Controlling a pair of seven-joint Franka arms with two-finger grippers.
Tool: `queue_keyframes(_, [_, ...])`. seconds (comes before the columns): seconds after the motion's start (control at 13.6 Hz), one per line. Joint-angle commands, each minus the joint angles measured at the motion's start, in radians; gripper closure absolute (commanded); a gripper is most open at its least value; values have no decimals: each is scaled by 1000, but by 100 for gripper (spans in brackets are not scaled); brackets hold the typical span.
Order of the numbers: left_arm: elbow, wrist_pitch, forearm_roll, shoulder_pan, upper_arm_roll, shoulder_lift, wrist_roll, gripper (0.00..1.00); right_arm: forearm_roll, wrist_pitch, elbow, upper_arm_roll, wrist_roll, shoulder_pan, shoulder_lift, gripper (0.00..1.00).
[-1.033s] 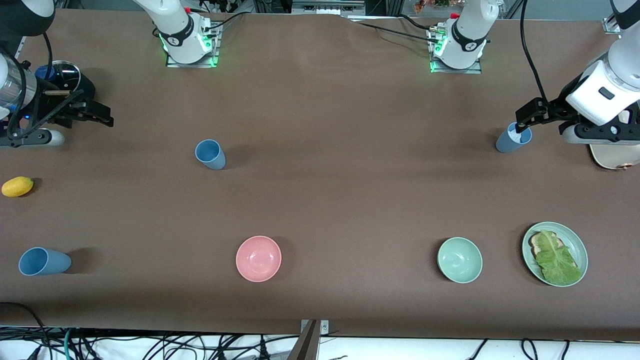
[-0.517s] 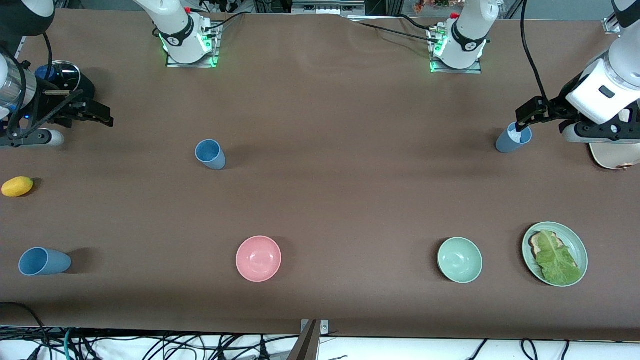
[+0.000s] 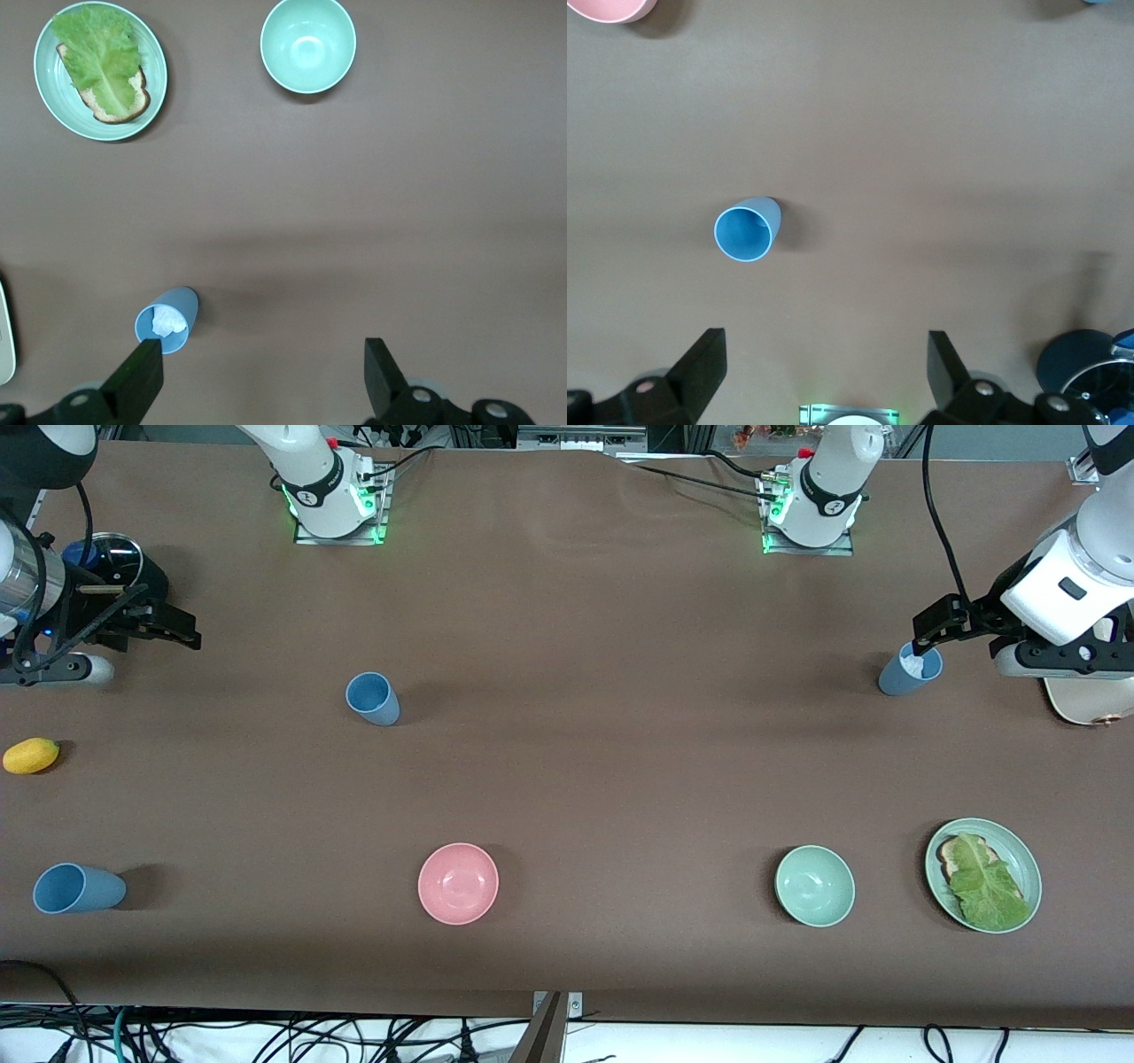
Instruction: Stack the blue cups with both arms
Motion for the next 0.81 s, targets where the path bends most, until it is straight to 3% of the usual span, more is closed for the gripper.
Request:
queue_keyframes(0.0, [-15, -9, 12, 8, -6, -5, 7, 0, 0, -24, 27, 2, 6, -4, 10, 0])
queue_keyframes(0.74, [-19, -8, 12, 25, -6, -4, 7, 0, 0, -43, 26, 2, 8, -4, 10, 0])
